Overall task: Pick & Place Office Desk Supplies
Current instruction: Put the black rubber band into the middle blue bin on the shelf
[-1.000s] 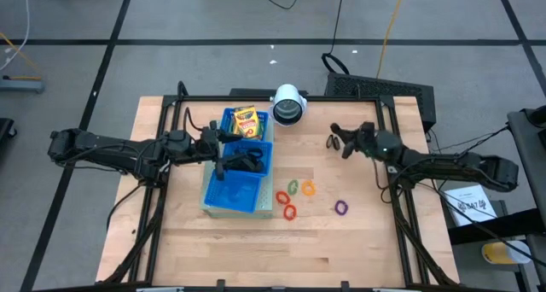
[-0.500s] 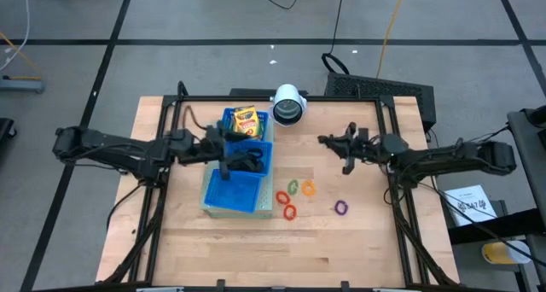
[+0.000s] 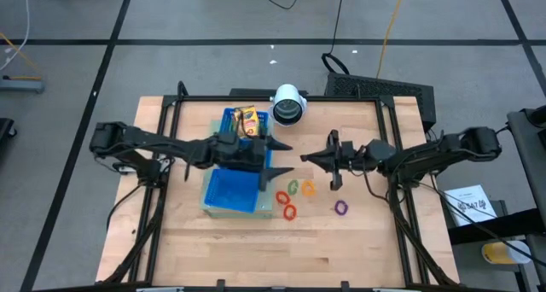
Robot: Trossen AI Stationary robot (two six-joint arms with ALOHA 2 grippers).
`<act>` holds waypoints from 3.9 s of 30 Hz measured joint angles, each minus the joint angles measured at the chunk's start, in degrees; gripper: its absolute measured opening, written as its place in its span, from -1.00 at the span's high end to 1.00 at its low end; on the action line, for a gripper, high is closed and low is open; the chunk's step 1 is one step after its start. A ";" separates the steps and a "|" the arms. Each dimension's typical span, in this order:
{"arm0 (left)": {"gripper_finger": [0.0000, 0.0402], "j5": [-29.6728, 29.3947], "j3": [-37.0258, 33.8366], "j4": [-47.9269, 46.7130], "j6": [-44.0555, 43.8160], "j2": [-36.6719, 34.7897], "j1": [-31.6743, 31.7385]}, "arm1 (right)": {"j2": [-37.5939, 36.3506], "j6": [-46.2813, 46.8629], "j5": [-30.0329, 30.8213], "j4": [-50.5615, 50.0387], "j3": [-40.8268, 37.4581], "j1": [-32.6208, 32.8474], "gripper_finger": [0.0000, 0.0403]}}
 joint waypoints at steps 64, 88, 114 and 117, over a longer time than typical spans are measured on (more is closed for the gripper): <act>0.92 0.61 10.15 -14.87 7.33 0.85 0.00 | -6.21 -6.10 12.36 -17.13 0.57 1.62 0.11; 0.93 -5.73 -25.80 -9.00 -3.62 -34.24 0.02 | -14.33 -5.22 12.29 -18.69 -3.71 1.62 0.15; 0.59 -8.76 -26.89 -8.48 -4.71 -34.07 0.13 | -14.33 -5.18 12.27 -19.20 -3.69 1.62 0.16; 0.59 -8.77 -26.89 -8.49 -4.95 -34.07 0.13 | -14.33 -5.18 12.26 -19.18 -3.69 1.62 0.17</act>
